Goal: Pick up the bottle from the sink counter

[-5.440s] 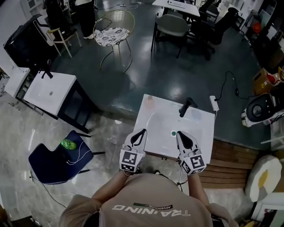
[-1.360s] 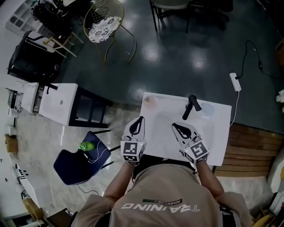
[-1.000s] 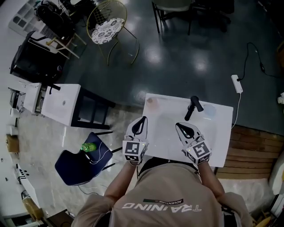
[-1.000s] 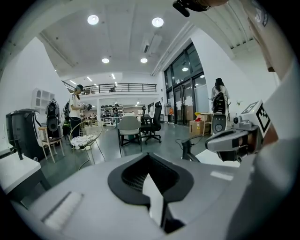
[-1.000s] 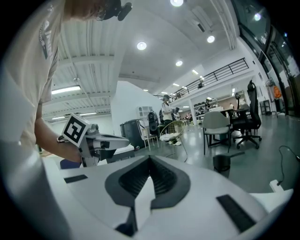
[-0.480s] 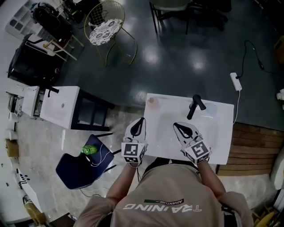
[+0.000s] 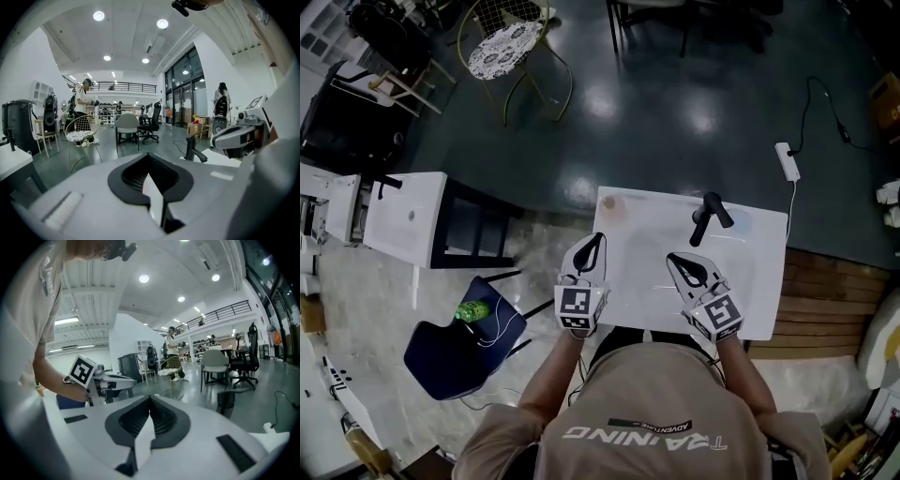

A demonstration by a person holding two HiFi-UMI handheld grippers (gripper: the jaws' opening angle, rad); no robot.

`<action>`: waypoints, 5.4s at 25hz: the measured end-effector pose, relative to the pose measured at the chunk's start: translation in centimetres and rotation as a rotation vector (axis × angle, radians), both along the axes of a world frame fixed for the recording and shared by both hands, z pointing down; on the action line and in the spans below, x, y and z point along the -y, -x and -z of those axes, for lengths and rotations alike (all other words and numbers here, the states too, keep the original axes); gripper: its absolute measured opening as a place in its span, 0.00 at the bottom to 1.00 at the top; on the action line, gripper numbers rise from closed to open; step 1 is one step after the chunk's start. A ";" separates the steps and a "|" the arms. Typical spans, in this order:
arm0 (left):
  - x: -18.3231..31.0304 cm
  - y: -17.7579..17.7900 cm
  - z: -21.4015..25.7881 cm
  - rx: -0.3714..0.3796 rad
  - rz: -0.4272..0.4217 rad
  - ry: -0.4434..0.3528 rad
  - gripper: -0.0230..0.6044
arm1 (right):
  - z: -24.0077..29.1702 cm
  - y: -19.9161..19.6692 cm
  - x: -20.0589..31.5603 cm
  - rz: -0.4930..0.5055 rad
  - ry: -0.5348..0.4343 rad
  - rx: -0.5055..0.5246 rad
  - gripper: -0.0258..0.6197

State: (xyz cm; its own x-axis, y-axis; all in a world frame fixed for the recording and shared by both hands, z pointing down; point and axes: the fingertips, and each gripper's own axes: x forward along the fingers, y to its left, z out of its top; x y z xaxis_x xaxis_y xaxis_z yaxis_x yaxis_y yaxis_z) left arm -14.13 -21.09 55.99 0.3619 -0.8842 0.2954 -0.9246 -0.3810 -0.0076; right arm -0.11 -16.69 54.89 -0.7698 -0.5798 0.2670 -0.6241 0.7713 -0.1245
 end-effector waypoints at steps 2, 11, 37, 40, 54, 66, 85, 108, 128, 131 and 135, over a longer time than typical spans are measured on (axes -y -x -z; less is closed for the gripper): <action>0.7 0.0 -0.8 0.005 0.005 -0.005 0.05 | -0.5 -0.3 0.1 -0.012 0.012 -0.014 0.05; 3.5 -0.4 -3.5 -0.006 -0.027 -0.033 0.07 | -1.1 0.6 0.6 0.006 0.009 -0.076 0.05; 9.2 -0.6 -11.1 -0.010 -0.055 -0.049 0.27 | -5.5 1.6 0.8 0.035 0.103 -0.163 0.05; 9.2 -0.7 -11.0 -0.013 -0.051 -0.056 0.27 | -5.7 1.7 0.9 0.028 0.117 -0.161 0.05; 9.0 -0.6 -10.0 -0.080 -0.075 -0.153 0.25 | -6.7 1.9 1.0 0.030 0.127 -0.178 0.05; 8.9 -0.7 -10.6 -0.089 -0.077 -0.168 0.25 | -7.3 2.2 0.5 0.046 0.134 -0.179 0.05; 8.8 -1.1 -10.9 -0.110 -0.101 -0.146 0.24 | -9.3 0.3 -1.4 0.029 0.200 -0.207 0.05; 5.3 -4.4 0.7 -0.129 -0.211 -0.154 0.24 | -3.7 -1.1 0.6 -0.013 0.071 -0.090 0.05; 1.2 -5.9 11.0 -0.141 -0.218 -0.157 0.24 | 6.6 -2.9 1.5 -0.041 -0.103 0.048 0.05; 1.1 -6.8 11.6 -0.130 -0.234 -0.169 0.24 | 7.5 -3.7 2.1 -0.049 -0.127 0.048 0.05; 0.8 -7.5 12.6 -0.132 -0.259 -0.166 0.24 | 9.3 -4.0 2.5 -0.054 -0.152 0.053 0.05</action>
State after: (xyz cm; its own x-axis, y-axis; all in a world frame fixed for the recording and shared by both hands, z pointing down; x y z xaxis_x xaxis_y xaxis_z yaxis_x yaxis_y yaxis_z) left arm -6.64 -21.86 43.39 0.6063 -0.7900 0.0909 -0.7944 -0.6068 0.0247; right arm 3.85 -19.22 45.57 -0.7471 -0.6514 0.1329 -0.6609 0.7493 -0.0428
